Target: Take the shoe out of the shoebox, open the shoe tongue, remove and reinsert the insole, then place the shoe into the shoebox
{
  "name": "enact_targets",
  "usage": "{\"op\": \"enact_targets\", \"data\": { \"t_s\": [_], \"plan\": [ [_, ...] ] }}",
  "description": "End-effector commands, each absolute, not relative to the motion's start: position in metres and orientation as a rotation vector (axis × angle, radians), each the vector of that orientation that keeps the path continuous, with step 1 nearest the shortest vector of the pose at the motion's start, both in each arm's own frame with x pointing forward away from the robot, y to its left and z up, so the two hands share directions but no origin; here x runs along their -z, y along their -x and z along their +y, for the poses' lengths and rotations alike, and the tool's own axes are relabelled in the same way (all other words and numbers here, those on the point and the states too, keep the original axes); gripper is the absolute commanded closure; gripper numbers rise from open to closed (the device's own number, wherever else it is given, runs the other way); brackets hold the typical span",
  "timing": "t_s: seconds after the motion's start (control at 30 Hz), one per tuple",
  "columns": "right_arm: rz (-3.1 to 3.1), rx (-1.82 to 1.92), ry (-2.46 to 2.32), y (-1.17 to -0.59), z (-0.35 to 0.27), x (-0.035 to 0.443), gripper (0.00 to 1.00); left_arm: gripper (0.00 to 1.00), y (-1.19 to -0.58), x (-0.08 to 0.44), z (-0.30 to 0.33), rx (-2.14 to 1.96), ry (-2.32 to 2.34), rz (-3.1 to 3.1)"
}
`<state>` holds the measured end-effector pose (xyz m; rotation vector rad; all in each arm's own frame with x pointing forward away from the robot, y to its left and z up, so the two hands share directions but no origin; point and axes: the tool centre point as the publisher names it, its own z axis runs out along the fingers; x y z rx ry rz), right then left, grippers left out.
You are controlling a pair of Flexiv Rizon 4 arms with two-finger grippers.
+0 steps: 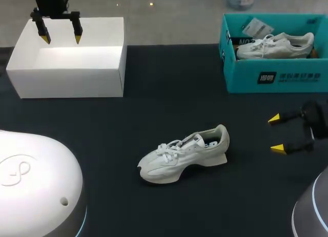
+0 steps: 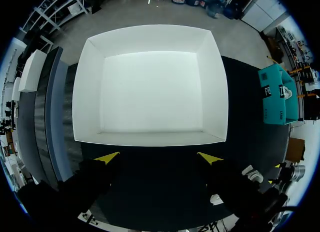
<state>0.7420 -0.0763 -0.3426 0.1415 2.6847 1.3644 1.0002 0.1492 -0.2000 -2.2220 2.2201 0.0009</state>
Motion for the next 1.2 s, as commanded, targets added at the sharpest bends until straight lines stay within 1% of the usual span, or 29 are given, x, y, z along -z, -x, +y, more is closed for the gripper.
{"op": "enact_targets", "data": {
  "t_s": [0.03,1.2],
  "plan": [
    [2.676,-1.341,-0.209,-0.737,-0.077,0.346,0.0,0.0,-1.0,0.2,0.149,-0.001,2.222,2.22],
    [2.715,-1.336,-0.203,-0.74,-0.079,0.356,0.0,0.0,-1.0,0.2,0.149,-0.001,2.222,2.22]
  ]
}}
